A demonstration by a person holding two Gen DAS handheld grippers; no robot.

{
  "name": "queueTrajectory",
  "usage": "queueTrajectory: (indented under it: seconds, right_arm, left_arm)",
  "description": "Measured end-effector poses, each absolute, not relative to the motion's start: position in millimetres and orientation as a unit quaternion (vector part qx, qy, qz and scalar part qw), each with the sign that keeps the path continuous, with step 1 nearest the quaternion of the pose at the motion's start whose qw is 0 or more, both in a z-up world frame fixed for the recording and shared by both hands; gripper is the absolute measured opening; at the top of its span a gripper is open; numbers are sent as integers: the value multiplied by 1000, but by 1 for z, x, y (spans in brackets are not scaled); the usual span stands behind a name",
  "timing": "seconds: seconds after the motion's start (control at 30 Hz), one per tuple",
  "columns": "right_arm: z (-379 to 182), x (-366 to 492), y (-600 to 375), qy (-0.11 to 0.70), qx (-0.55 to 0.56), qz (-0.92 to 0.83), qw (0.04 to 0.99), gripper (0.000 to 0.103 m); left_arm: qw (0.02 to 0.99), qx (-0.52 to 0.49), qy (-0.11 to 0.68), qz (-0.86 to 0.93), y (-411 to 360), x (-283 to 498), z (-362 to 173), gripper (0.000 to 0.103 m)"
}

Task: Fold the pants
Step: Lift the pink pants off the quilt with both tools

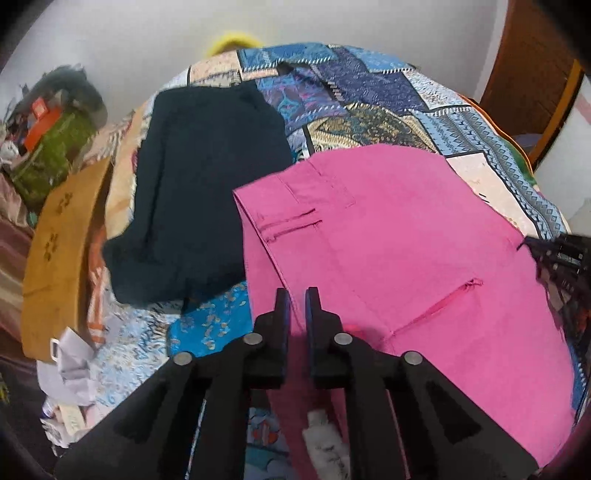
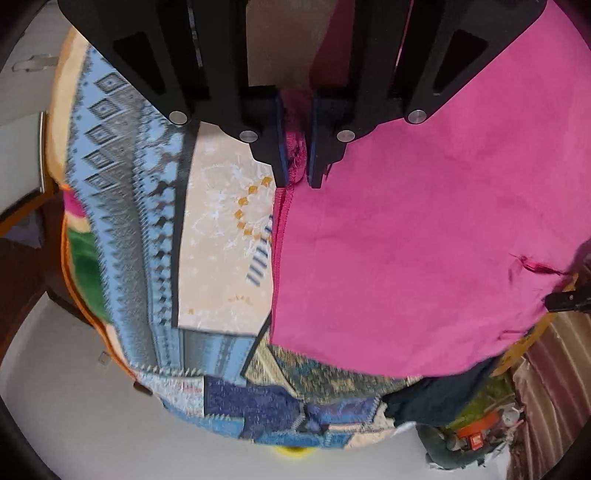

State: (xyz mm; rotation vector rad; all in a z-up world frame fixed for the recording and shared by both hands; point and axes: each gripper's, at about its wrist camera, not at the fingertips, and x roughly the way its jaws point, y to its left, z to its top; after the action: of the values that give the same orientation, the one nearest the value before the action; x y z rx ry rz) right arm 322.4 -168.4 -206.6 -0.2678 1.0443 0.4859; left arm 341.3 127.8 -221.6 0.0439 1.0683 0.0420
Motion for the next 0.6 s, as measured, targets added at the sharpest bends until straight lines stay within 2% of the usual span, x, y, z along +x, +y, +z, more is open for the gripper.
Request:
queueTrajectory:
  seconds: [0.13,0.2,0.23,0.33,0.37,0.6]
  right_arm:
    - [-184,325,-174,474,-107,232,843,14]
    - [-171,329,-175,462,-95,235,850,23]
    - [-164,332,-175,455,-88,238,854,34]
    - [-144,339,-172,427,-71,244,868,48]
    - [-139,345,-169,420,-67,247,871,50]
    - [-142,385,-149,422,-46,261,867,51]
  left_arm:
    - [866,23,499,16,133,339,-208,18]
    - [870,22,493,16,137,343,-200,22]
    - [873,23,488,17,139,347,-195,28]
    - [884,25,467,22,144,360,-183,43]
    - [886,23,463,22,146,364,-182,46]
    - [879,15,476,28,159,404,-199,47]
